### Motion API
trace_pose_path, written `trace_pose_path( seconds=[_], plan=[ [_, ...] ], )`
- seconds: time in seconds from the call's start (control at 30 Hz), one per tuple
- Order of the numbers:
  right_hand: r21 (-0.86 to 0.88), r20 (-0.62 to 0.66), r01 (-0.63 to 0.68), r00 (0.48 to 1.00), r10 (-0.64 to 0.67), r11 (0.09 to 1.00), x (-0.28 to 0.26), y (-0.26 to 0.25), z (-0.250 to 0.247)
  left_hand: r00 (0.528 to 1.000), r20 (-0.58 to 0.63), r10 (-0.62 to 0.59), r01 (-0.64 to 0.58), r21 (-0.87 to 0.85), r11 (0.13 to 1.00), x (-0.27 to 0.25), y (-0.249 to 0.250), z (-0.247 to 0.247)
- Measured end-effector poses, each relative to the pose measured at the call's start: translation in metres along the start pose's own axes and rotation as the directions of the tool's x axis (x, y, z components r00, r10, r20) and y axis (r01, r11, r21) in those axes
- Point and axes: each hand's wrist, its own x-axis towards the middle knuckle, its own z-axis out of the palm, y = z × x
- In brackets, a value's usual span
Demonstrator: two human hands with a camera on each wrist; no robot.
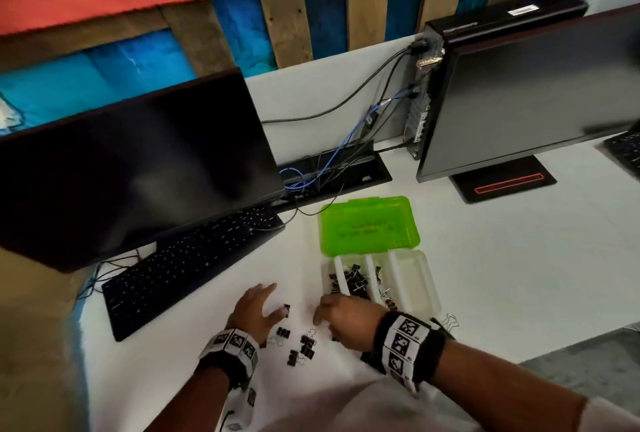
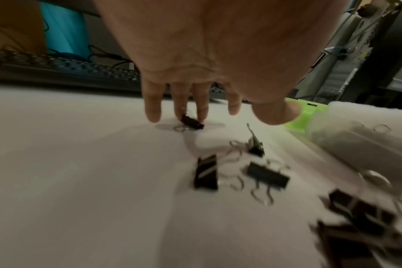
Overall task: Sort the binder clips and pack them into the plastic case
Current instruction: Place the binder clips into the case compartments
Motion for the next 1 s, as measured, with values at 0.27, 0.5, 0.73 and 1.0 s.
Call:
trace_pose_path(
  seconds=[0.27,0.5,0.73,1.0],
  plan=[
    [-0.290,0.274,0.036,0.961,0.046,0.956,0.027,-0.022,0.037,0.932,0.207,0.298,-0.316,0.058,0.947,-0.036,-0.014,0.033],
    [-0.185,0.282,0.047,0.959,0.007,0.982,0.029,-0.022,0.046,0.893,0.257,0.369,-0.429,0.241,0.871,-0.033,-0.002,0.051],
    [-0.284,0.240,0.083,0.971,-0.012,0.955,0.037,-0.031,0.056,0.893,0.145,0.426,-0.449,0.262,0.854,-0.031,-0.004,0.044],
    [-0.163,0.286,0.135,0.954,-0.084,0.977,0.045,-0.025,0.052,0.969,-0.098,0.227,-0.197,0.247,0.949,-0.048,-0.038,0.039]
  ],
)
